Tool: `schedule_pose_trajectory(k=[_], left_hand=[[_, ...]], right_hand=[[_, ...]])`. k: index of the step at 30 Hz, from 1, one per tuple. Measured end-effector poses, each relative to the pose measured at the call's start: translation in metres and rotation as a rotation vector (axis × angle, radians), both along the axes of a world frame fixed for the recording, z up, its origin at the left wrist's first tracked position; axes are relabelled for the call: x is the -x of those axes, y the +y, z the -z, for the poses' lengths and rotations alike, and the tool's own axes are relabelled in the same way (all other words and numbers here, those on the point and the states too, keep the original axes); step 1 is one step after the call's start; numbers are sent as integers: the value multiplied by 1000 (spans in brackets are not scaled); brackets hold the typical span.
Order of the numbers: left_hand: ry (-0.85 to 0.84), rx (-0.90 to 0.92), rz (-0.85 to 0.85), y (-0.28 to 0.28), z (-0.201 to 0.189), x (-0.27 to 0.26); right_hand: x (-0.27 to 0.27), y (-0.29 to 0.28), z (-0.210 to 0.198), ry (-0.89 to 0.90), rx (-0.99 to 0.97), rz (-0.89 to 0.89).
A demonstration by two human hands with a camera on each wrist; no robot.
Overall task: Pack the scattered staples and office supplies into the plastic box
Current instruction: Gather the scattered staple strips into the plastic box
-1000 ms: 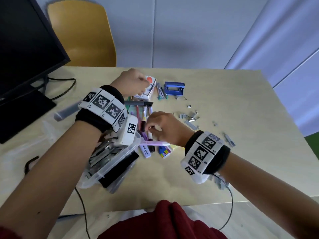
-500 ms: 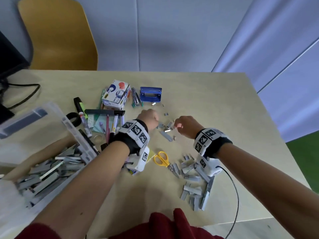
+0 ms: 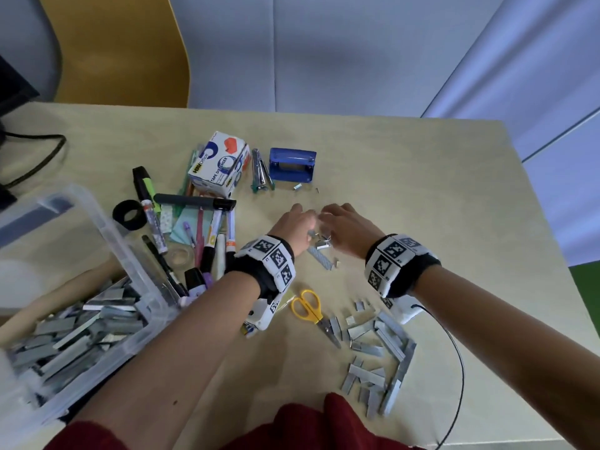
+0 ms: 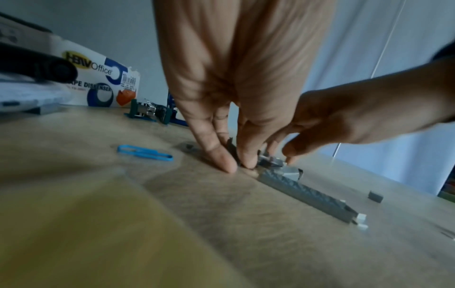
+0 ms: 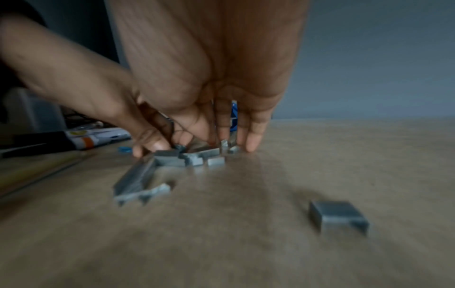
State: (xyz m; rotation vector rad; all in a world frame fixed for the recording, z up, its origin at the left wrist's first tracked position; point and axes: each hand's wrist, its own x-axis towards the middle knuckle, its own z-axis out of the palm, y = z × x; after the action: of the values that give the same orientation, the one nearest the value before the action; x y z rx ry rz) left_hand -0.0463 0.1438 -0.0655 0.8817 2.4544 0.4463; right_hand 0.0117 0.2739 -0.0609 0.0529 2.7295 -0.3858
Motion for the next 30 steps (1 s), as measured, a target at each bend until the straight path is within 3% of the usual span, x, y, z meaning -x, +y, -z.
schedule_pose_trajectory(k=[4, 9, 16, 20, 24, 27, 30], left_hand=[[-35, -76, -137, -2, 2, 6], [-339, -266, -501, -12, 2, 12], [-1023, -751, -856, -24, -14, 3], [-1319, -873, -1019, -36, -15, -5], [-1406, -847, -1071, -38, -13, -16], [-1416, -863, -1098, -32, -12, -24], [-1550, -1008, -1050, -28, -16, -30]], right_hand=[[-23, -3, 3, -3, 36, -22], [-37, -18, 4, 28, -7, -40], [-32, -26, 12, 37, 22, 33], [-29, -19, 0, 68, 228, 267], [-29, -21, -21, 129, 460, 474], [-26, -35, -40, 168, 504, 411], [-23, -52, -51, 178, 488, 309]])
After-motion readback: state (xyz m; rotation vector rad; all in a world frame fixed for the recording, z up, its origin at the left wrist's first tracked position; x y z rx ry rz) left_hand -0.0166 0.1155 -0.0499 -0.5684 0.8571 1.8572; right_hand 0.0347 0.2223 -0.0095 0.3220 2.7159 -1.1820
